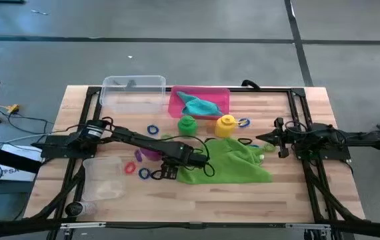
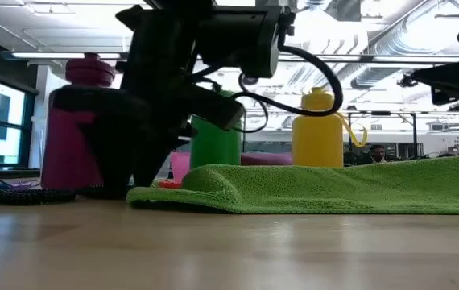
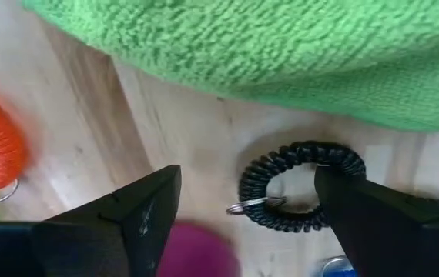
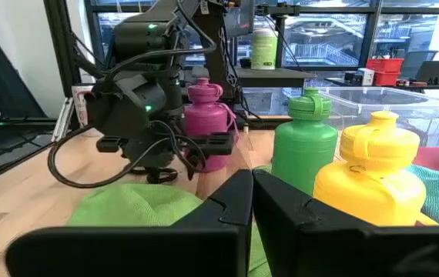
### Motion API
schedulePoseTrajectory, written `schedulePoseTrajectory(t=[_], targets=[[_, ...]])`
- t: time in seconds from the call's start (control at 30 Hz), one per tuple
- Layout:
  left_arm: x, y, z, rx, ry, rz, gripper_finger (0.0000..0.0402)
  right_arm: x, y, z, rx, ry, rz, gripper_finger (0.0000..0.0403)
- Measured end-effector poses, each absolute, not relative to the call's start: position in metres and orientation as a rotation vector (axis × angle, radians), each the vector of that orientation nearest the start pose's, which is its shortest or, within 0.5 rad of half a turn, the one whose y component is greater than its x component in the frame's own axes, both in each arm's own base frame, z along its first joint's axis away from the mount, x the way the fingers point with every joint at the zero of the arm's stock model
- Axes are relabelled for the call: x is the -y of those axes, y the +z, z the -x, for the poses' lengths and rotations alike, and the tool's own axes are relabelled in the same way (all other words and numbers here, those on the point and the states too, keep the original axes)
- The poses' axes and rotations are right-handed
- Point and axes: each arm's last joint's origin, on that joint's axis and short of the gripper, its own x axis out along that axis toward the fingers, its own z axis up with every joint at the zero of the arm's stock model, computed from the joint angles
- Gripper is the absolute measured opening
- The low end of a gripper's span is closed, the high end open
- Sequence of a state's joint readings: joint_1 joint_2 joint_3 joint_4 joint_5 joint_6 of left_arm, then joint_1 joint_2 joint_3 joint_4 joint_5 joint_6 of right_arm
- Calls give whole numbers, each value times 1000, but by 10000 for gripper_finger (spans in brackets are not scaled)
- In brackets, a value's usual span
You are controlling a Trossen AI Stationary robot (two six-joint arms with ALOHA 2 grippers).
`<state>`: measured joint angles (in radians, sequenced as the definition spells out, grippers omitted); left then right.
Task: Pick & Place Sports Items
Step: Put the black spring keychain into the bottom transparent bin
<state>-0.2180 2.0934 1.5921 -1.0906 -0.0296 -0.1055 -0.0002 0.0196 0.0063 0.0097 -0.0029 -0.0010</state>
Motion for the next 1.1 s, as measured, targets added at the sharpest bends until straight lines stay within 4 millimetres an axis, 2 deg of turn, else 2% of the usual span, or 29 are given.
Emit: schedulePoseTrajectory(t=[0.2, 0.33, 0.5, 0.8, 1.1], targets=[[85, 167, -386, -1589, -63, -115, 241, 0, 165, -99, -4, 3, 1, 0], [87, 161, -387, -1600, -67, -125, 219, 0, 165, -99, -4, 3, 1, 0], [94, 156, -386, -1608, -74, -146, 159, 0, 165, -99, -4, 3, 1, 0], [97, 155, -386, -1605, -79, -150, 12, 0, 165, -99, -4, 3, 1, 0], [100, 162, -384, -1583, -101, -182, 3, 0, 165, -99, -4, 3, 1, 0]])
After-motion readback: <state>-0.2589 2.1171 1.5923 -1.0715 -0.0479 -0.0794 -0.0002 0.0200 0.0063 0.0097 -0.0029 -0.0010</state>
